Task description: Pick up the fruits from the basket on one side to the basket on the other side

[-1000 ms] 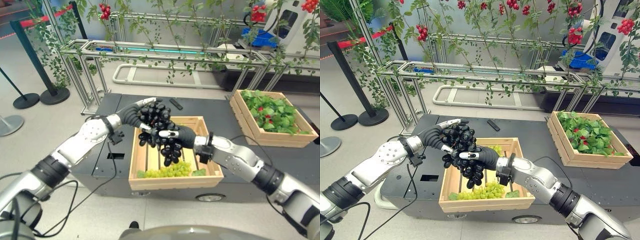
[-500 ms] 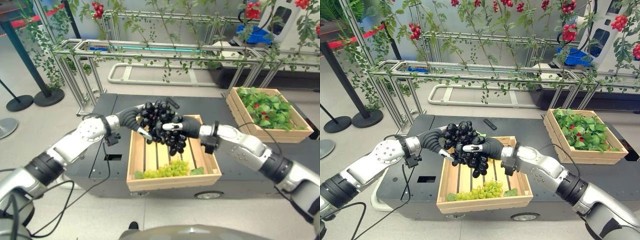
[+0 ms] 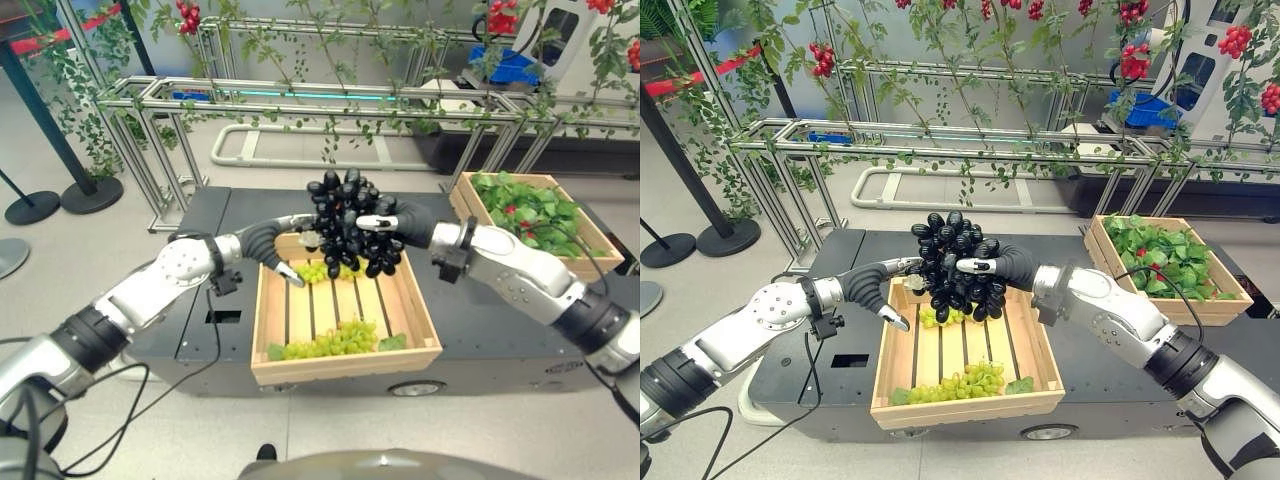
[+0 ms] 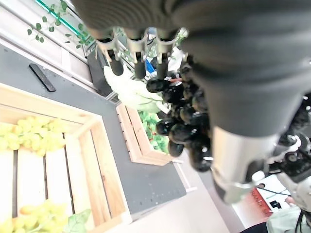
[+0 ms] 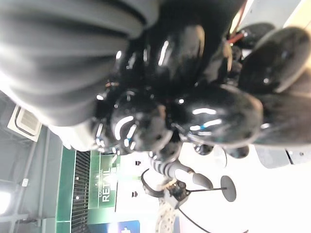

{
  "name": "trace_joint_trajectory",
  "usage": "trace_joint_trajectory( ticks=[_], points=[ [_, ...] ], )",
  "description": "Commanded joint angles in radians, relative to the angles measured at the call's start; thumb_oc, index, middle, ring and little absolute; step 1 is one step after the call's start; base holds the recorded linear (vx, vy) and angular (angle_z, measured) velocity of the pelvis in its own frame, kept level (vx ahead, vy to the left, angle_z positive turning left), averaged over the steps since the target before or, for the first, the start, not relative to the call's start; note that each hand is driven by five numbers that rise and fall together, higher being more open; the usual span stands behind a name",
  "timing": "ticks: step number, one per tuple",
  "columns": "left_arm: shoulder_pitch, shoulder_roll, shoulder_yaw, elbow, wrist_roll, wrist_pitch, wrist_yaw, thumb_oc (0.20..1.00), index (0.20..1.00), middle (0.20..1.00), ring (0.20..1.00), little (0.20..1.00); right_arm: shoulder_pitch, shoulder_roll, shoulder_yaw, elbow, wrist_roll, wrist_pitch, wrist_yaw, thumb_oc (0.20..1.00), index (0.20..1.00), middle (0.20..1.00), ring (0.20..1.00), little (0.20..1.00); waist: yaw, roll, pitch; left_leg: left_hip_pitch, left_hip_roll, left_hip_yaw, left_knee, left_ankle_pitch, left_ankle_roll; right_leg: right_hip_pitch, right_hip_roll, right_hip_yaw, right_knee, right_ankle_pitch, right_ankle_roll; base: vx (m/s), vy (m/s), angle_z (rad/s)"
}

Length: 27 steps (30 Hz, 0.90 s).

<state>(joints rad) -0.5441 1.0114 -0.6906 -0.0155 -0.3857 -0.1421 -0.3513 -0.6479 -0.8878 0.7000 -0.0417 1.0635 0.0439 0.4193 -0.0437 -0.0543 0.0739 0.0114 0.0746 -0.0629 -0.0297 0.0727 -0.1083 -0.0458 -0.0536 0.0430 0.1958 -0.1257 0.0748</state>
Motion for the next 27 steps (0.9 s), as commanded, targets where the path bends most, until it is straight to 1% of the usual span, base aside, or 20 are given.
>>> trace_joint_trajectory(
  ticks=[1,5,9,20,23,27],
  points=[
    [-0.030,-0.003,0.003,0.003,-0.021,-0.039,0.017,1.000,1.000,1.000,1.000,1.000,-0.108,0.066,-0.110,-0.049,0.075,-0.120,-0.010,0.200,0.200,0.200,0.200,0.200,-0.012,-0.055,-0.042,0.008,-0.037,-0.009,0.072,-0.101,0.040,0.011,-0.039,-0.032,-0.100,0.125,0.067,0.00,0.000,0.00],
    [-0.018,-0.041,0.026,0.009,-0.004,-0.040,0.030,1.000,1.000,1.000,1.000,1.000,-0.100,0.119,-0.091,-0.050,0.076,-0.098,-0.003,0.200,0.200,0.200,0.200,0.200,-0.008,-0.058,-0.039,0.005,-0.038,-0.013,0.074,-0.102,0.041,0.012,-0.039,-0.039,-0.097,0.123,0.065,0.00,0.000,0.00],
    [-0.010,-0.061,0.044,0.012,0.023,-0.043,0.043,1.000,1.000,1.000,1.000,1.000,-0.101,0.131,-0.060,-0.069,0.067,-0.073,0.014,0.200,0.200,0.200,0.200,0.200,-0.005,-0.060,-0.039,0.002,-0.039,-0.017,0.073,-0.100,0.041,0.011,-0.040,-0.044,-0.096,0.121,0.064,0.01,0.000,0.06],
    [0.021,-0.103,0.093,0.020,0.121,-0.063,0.079,1.000,1.000,1.000,1.000,1.000,-0.060,0.175,-0.047,-0.138,0.063,-0.049,0.040,0.200,0.200,0.200,0.200,0.200,0.004,-0.067,-0.035,-0.007,-0.043,-0.027,0.076,-0.099,0.042,0.014,-0.044,-0.054,-0.096,0.117,0.062,0.00,0.001,0.03],
    [0.029,-0.106,0.102,0.011,0.128,-0.065,0.081,1.000,1.000,1.000,1.000,1.000,-0.053,0.187,-0.045,-0.154,0.067,-0.045,0.045,0.200,0.200,0.200,0.200,0.200,0.005,-0.067,-0.037,-0.008,-0.043,-0.028,0.075,-0.099,0.043,0.014,-0.045,-0.056,-0.096,0.117,0.062,0.00,0.004,0.02],
    [0.039,-0.138,0.111,0.015,0.115,-0.062,0.085,1.000,1.000,1.000,1.000,1.000,-0.052,0.218,-0.033,-0.155,0.066,-0.043,0.044,0.200,0.200,0.200,0.200,0.200,0.005,-0.067,-0.039,-0.008,-0.046,-0.030,0.076,-0.100,0.045,0.015,-0.046,-0.056,-0.095,0.116,0.061,0.00,0.000,0.00]
  ],
)
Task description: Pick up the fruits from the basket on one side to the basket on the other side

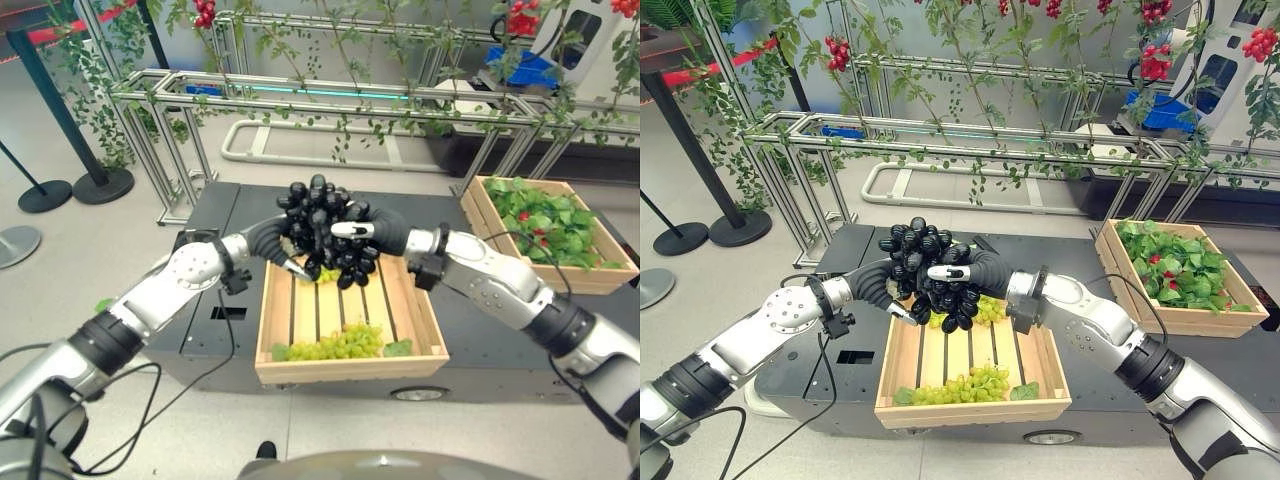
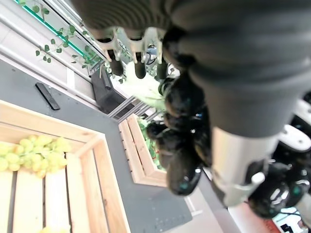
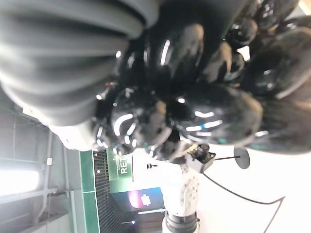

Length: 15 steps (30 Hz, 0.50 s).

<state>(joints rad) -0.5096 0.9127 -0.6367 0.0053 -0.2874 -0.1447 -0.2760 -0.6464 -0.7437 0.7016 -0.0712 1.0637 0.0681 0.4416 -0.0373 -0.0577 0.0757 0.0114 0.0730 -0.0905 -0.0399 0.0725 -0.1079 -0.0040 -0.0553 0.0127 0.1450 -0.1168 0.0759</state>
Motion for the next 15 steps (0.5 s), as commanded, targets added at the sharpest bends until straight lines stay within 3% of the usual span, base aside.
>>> trace_joint_trajectory(
  ticks=[1,15],
  points=[
    [0.007,-0.066,0.060,-0.008,0.004,-0.053,0.013,1.000,1.000,1.000,1.000,1.000,-0.049,0.099,-0.033,-0.113,0.065,-0.065,0.014,0.200,0.200,0.200,0.200,0.200,0.000,-0.063,-0.040,-0.007,-0.046,-0.005,0.086,-0.101,0.047,-0.025,-0.045,-0.026,-0.043,0.107,0.059,0.00,0.000,0.00],
    [0.010,-0.192,0.053,0.009,-0.040,-0.034,0.023,1.000,1.000,1.000,1.000,1.000,-0.037,0.210,-0.026,-0.080,0.055,-0.062,-0.004,0.200,0.200,0.200,0.200,0.200,0.000,-0.060,-0.045,-0.006,-0.051,-0.002,0.081,-0.102,0.055,-0.024,-0.050,-0.021,-0.049,0.111,0.057,0.00,0.000,0.00]
  ],
)
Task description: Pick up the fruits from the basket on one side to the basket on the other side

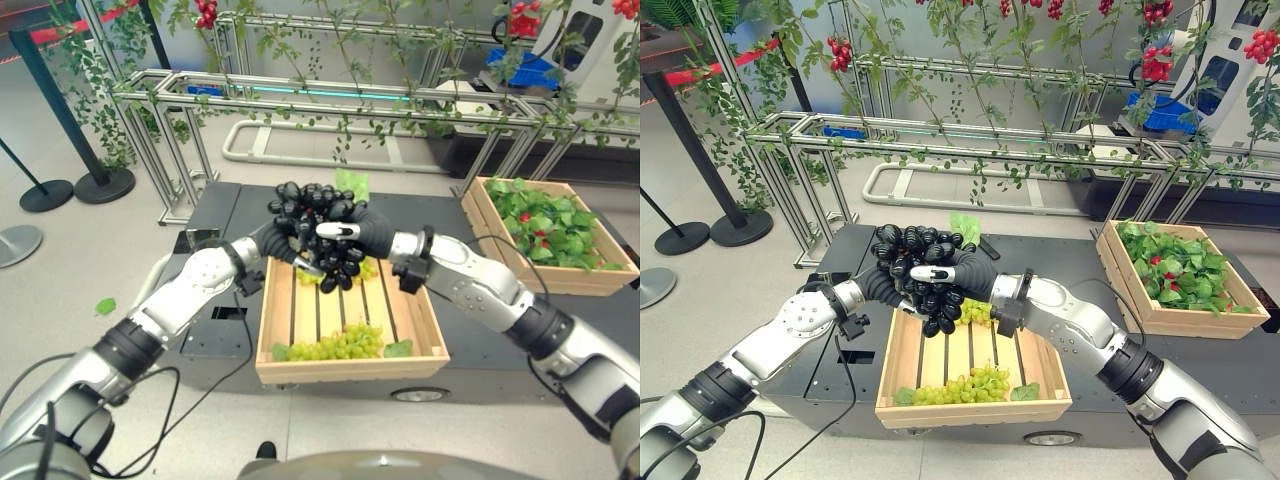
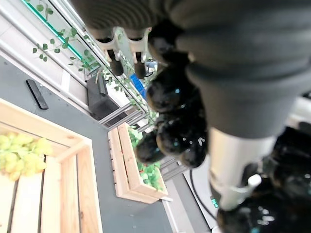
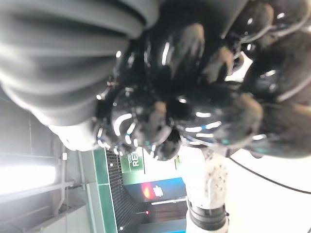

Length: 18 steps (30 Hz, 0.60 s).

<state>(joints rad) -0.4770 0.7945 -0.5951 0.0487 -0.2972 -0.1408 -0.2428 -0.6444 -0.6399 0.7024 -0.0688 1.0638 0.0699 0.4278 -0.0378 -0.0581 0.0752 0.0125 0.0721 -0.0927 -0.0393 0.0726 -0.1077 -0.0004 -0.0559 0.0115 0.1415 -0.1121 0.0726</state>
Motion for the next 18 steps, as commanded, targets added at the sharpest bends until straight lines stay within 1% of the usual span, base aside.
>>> trace_joint_trajectory(
  ticks=[1,7,12,18],
  points=[
    [-0.015,-0.085,0.013,-0.027,-0.047,-0.033,-0.014,1.000,1.000,1.000,1.000,1.000,-0.031,0.123,-0.026,-0.064,0.055,-0.065,0.004,0.200,0.200,0.200,0.200,0.200,0.002,-0.060,-0.044,-0.008,-0.050,-0.001,0.080,-0.101,0.055,-0.028,-0.050,-0.019,-0.047,0.108,0.060,0.00,0.000,0.00],
    [0.016,-0.104,0.027,-0.005,-0.103,-0.020,-0.025,1.000,1.000,1.000,1.000,1.000,-0.002,0.130,-0.042,-0.056,0.050,-0.069,0.000,0.200,0.200,0.200,0.200,0.200,0.002,-0.059,-0.040,-0.009,-0.048,-0.002,0.074,-0.096,0.056,-0.029,-0.051,-0.024,-0.049,0.108,0.059,0.00,0.000,0.00],
    [0.042,-0.116,0.039,0.018,-0.119,-0.015,-0.029,1.000,1.000,1.000,1.000,1.000,0.022,0.139,-0.053,-0.050,0.055,-0.070,-0.005,0.200,0.200,0.200,0.200,0.200,0.004,-0.059,-0.041,-0.011,-0.049,-0.003,0.071,-0.094,0.056,-0.029,-0.050,-0.025,-0.050,0.108,0.058,0.00,0.000,0.00],
    [0.111,-0.156,0.088,0.060,-0.127,-0.013,-0.017,1.000,1.000,1.000,1.000,1.000,0.058,0.142,-0.077,-0.060,0.056,-0.067,0.000,0.200,0.200,0.200,0.200,0.200,0.007,-0.060,-0.039,-0.013,-0.049,-0.005,0.072,-0.094,0.057,-0.032,-0.050,-0.027,-0.049,0.107,0.058,0.00,0.000,0.00]
  ],
)
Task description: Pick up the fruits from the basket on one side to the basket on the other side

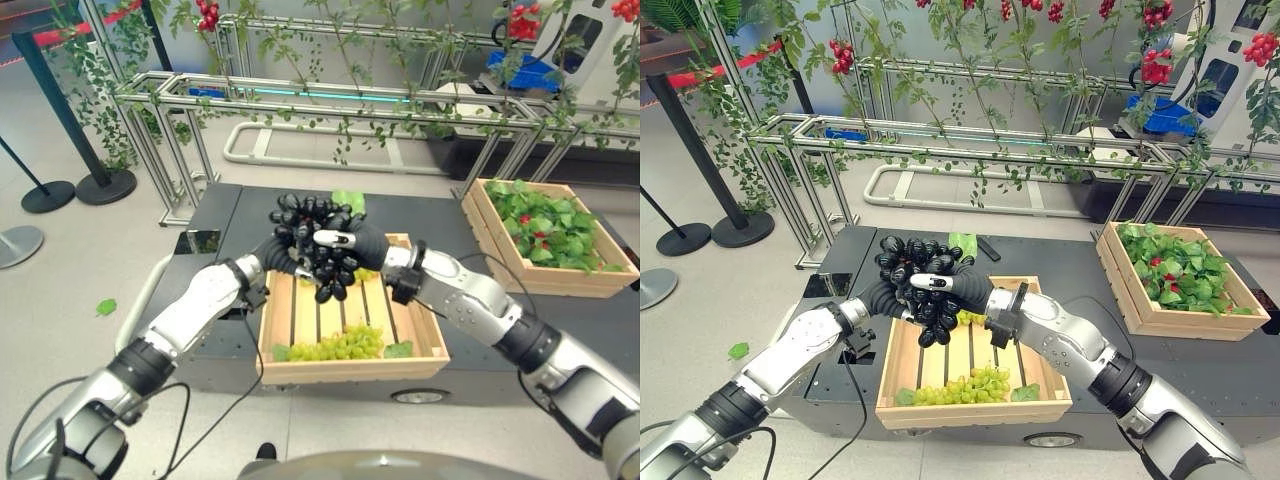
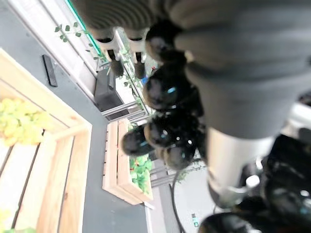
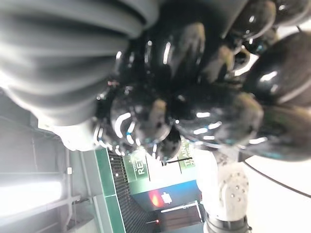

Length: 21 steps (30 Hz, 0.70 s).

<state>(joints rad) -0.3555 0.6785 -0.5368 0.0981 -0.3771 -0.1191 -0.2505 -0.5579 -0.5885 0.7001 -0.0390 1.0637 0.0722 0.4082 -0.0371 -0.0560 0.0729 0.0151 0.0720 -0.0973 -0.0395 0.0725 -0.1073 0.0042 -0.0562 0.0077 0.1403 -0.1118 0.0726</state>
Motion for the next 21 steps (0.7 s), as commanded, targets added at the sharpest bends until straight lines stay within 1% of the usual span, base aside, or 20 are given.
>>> trace_joint_trajectory(
  ticks=[1,2,4,5,8,11,21],
  points=[
    [0.004,-0.052,0.042,0.018,-0.048,-0.037,-0.004,1.000,1.000,1.000,1.000,1.000,-0.021,0.096,-0.077,-0.091,0.056,-0.069,0.020,0.200,0.200,0.200,0.200,0.200,0.007,-0.062,-0.036,-0.017,-0.049,0.000,0.073,-0.095,0.056,-0.037,-0.050,-0.023,-0.048,0.107,0.058,0.00,0.000,0.00],
    [0.004,-0.052,0.042,0.018,-0.048,-0.037,-0.004,1.000,1.000,1.000,1.000,1.000,-0.021,0.096,-0.077,-0.091,0.056,-0.069,0.020,0.200,0.200,0.200,0.200,0.200,0.006,-0.062,-0.036,-0.017,-0.049,0.000,0.073,-0.095,0.056,-0.037,-0.050,-0.023,-0.048,0.107,0.058,0.00,0.000,0.00],
    [0.037,-0.100,0.073,0.044,-0.065,-0.041,0.015,1.000,1.000,1.000,1.000,1.000,-0.008,0.104,-0.085,-0.093,0.055,-0.073,0.015,0.200,0.200,0.200,0.200,0.200,0.009,-0.064,-0.032,-0.019,-0.049,-0.002,0.074,-0.094,0.057,-0.040,-0.048,-0.022,-0.045,0.105,0.056,0.00,0.000,0.00],
    [0.037,-0.100,0.073,0.044,-0.065,-0.041,0.015,1.000,1.000,1.000,1.000,1.000,-0.008,0.103,-0.085,-0.093,0.055,-0.073,0.015,0.200,0.200,0.200,0.200,0.200,0.009,-0.064,-0.032,-0.019,-0.049,-0.002,0.074,-0.094,0.057,-0.040,-0.048,-0.022,-0.045,0.105,0.056,0.00,0.000,0.00],
    [0.075,-0.177,0.120,0.069,-0.113,-0.057,0.040,1.000,1.000,1.000,1.000,1.000,0.014,0.122,-0.099,-0.094,0.058,-0.078,0.013,0.200,0.200,0.200,0.200,0.200,0.010,-0.067,-0.030,-0.023,-0.050,-0.007,0.075,-0.095,0.059,-0.042,-0.048,-0.021,-0.045,0.103,0.054,0.00,0.000,0.00],
    [0.099,-0.226,0.147,0.081,-0.149,-0.066,0.047,1.000,1.000,1.000,1.000,1.000,0.025,0.127,-0.107,-0.095,0.057,-0.082,0.016,0.200,0.200,0.200,0.200,0.200,0.012,-0.070,-0.029,-0.025,-0.050,-0.008,0.077,-0.096,0.061,-0.043,-0.048,-0.021,-0.044,0.101,0.052,0.00,0.000,0.00],
    [0.144,-0.297,0.168,0.109,-0.167,-0.089,0.054,1.000,1.000,1.000,1.000,1.000,0.043,0.148,-0.121,-0.095,0.062,-0.092,0.017,0.200,0.200,0.200,0.200,0.200,0.016,-0.077,-0.030,-0.027,-0.049,-0.009,0.080,-0.100,0.061,-0.042,-0.047,-0.021,-0.044,0.099,0.050,0.00,0.000,0.00]
  ],
)
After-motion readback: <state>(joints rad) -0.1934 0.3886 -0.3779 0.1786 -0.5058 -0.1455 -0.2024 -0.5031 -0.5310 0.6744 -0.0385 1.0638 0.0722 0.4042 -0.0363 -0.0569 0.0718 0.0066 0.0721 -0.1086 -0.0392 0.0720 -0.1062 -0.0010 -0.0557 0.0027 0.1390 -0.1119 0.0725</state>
